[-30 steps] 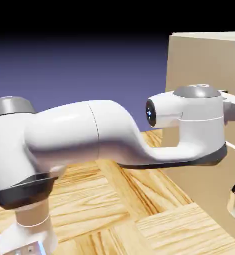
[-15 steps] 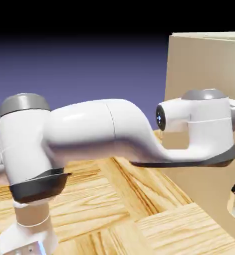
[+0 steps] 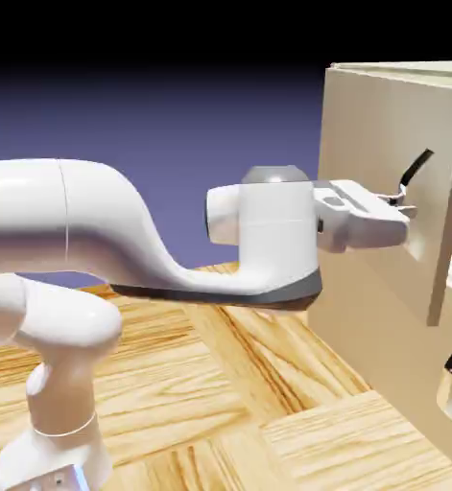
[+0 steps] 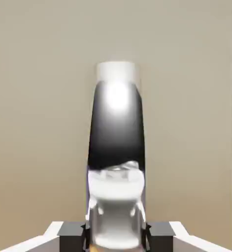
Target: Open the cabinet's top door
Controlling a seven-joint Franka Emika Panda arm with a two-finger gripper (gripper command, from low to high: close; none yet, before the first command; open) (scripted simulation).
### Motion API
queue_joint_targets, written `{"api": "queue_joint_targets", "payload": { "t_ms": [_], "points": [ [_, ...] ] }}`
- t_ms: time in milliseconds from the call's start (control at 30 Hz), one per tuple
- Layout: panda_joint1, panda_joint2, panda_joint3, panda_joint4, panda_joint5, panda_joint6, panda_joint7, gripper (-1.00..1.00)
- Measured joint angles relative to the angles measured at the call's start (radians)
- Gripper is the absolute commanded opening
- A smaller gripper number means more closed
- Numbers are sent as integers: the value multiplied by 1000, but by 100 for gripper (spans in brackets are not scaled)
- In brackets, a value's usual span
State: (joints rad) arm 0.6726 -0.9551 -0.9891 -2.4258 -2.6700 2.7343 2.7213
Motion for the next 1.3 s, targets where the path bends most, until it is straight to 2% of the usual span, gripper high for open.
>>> {"api": "queue_joint_targets", "payload": {
  "t_ms": [367, 600, 967, 1300],
  "points": [
    [-378, -162, 376, -343, 337, -188, -112, -100],
    [-514, -326, 622, -506, 636, -300, -221, -100],
    [-505, -534, 1000, -629, 1113, -528, -371, -100],
    [-414, -549, 1362, -603, 1487, -784, -406, -100]
  ]
}}
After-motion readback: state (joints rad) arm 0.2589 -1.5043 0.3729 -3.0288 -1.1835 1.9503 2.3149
